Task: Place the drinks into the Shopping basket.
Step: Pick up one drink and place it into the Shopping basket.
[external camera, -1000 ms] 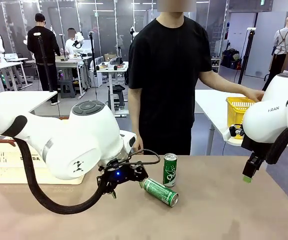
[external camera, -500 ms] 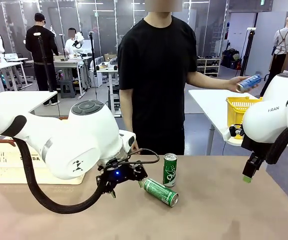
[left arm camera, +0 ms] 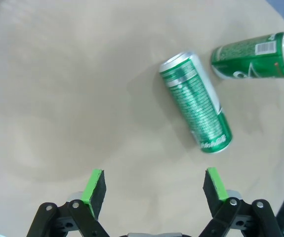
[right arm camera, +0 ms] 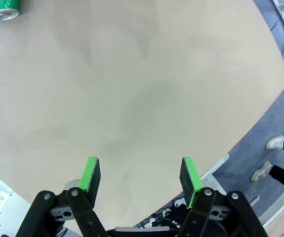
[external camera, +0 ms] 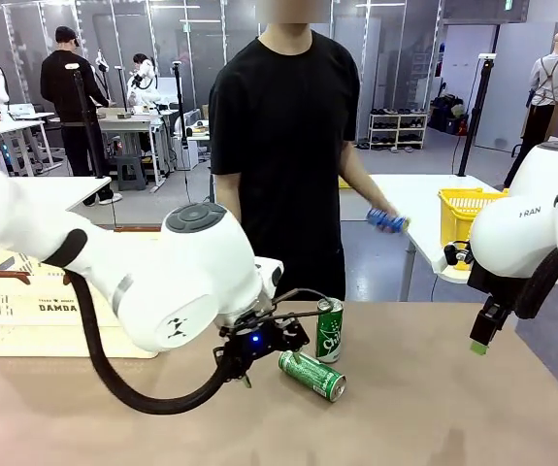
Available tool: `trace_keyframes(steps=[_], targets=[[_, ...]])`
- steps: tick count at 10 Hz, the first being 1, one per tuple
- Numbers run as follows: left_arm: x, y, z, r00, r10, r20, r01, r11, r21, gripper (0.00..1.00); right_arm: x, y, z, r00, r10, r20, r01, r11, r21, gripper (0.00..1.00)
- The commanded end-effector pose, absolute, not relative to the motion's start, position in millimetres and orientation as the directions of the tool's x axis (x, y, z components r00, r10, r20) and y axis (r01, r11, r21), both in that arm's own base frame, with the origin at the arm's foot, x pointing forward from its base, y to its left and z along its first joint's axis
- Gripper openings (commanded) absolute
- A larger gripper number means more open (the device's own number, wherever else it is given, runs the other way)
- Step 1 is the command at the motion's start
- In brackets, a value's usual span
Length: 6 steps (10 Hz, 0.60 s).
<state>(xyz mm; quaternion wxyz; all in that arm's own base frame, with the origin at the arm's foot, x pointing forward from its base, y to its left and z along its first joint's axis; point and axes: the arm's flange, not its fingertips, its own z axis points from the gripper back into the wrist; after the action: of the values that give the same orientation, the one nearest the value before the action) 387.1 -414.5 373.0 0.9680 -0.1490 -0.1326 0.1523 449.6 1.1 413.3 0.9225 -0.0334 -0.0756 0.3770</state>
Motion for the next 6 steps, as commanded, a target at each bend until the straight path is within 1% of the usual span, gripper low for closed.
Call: trace_keyframes(steps=[1,5,6], targets=[[404,-453,359,0.896,0.407,0.178,-0.341,0.888,-0.309,1.00,449,1,413,0.705,0.700,0.114,-0.690,0.714,-0.118,0.81],[424,-486,350,0.882,0.453,0.129,-0.405,0.869,-0.286,1.00,449,1,413,0.705,0.700,0.114,-0.690,0.714,-0.118,0.81],[428,-492,349,0.874,0.467,0.132,-0.419,0.864,-0.280,1.00,449,1,413,0.705,0.700,0.114,-0.690,0.714,-0.118,0.81]])
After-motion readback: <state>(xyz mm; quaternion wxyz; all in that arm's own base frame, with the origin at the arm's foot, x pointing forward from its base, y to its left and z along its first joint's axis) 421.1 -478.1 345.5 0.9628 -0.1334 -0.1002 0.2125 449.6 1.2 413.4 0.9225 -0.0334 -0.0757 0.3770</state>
